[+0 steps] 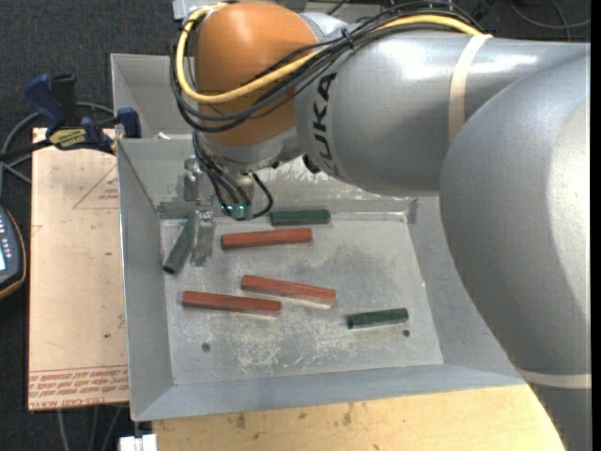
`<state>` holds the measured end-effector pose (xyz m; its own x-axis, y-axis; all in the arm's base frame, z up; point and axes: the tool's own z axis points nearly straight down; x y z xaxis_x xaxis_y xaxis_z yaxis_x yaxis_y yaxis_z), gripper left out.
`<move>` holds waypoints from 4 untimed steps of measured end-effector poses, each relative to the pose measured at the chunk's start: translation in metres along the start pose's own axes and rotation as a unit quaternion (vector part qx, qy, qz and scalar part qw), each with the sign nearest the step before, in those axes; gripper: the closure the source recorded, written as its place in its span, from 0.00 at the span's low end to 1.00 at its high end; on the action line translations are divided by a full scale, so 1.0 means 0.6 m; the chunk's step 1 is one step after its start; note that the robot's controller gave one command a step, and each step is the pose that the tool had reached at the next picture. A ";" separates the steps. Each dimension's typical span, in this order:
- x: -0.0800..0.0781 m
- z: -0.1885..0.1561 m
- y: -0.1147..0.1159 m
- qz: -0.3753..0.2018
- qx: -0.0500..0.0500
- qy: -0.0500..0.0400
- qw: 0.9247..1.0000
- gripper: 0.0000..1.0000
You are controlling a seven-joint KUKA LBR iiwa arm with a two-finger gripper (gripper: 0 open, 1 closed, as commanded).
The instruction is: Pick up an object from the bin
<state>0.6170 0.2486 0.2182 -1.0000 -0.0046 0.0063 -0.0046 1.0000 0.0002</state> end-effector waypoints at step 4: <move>0.144 -0.015 -0.109 -0.088 -0.001 -0.008 0.996 1.00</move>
Offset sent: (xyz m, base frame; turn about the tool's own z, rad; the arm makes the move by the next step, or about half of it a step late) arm -0.0169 0.0039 -0.0900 -0.3866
